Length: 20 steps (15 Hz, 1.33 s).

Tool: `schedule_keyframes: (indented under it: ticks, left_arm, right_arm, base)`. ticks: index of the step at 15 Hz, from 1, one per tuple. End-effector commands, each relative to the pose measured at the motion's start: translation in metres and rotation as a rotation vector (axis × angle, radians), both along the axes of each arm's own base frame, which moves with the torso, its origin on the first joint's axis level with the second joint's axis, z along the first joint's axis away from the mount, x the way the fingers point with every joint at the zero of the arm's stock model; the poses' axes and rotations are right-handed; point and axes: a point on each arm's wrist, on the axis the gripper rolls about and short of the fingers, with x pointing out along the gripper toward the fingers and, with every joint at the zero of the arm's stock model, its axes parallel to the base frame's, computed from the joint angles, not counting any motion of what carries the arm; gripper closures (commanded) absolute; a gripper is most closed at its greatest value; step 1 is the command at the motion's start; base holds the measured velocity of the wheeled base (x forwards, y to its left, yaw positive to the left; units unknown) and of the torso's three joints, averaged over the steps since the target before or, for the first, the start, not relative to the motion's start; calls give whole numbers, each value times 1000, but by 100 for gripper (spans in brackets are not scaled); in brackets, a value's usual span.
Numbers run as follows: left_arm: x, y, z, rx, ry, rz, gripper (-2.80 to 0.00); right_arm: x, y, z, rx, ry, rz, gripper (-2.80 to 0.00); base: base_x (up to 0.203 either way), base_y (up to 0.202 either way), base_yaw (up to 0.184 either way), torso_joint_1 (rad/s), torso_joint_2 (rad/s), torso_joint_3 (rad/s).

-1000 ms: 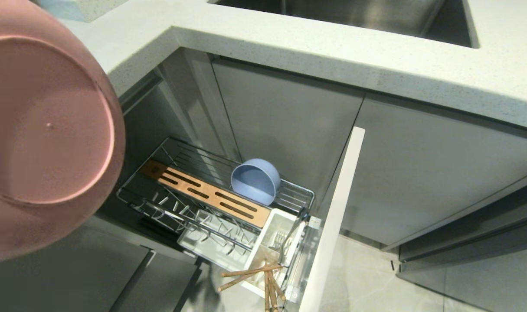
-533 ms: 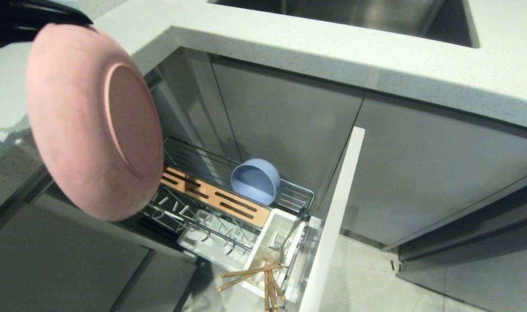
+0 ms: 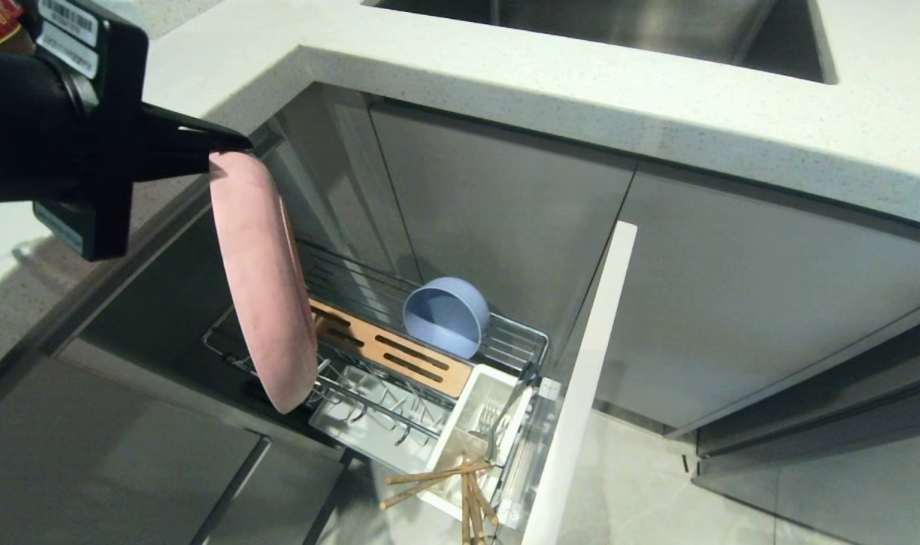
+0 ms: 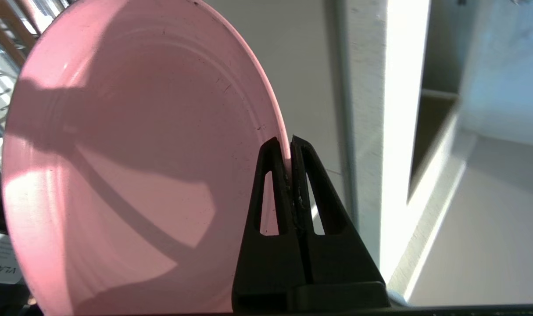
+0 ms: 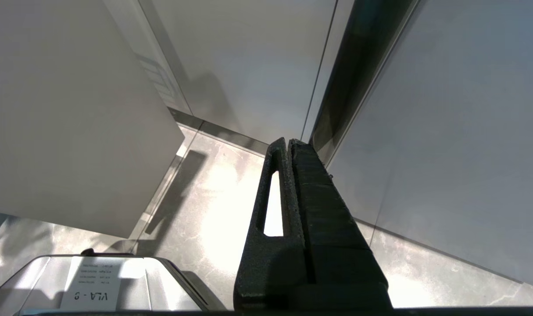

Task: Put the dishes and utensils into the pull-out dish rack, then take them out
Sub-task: Pick up the plate and place it in the cupboard

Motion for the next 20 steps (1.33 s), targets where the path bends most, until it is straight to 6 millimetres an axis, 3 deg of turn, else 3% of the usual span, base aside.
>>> schedule_keyframes:
  ticks: [1, 7, 13, 20]
  left_arm:
    - [2, -6, -10, 15, 26, 17, 0]
    - [9, -36, -29, -11, -27, 183, 0]
    - [19, -47, -56, -84, -71, 233, 0]
    - [32, -61, -90, -32, -26, 322, 0]
  right_arm:
    - [0, 0, 0, 0, 0, 0, 0]
    - [0, 0, 0, 0, 0, 0, 0]
    - [0, 0, 0, 0, 0, 1, 0]
    - [0, 0, 0, 0, 0, -2, 0]
  base:
    - [0, 0, 0, 0, 0, 0]
    - [0, 0, 0, 0, 0, 0]
    - [0, 0, 0, 0, 0, 0]
    - [0, 0, 0, 0, 0, 0]
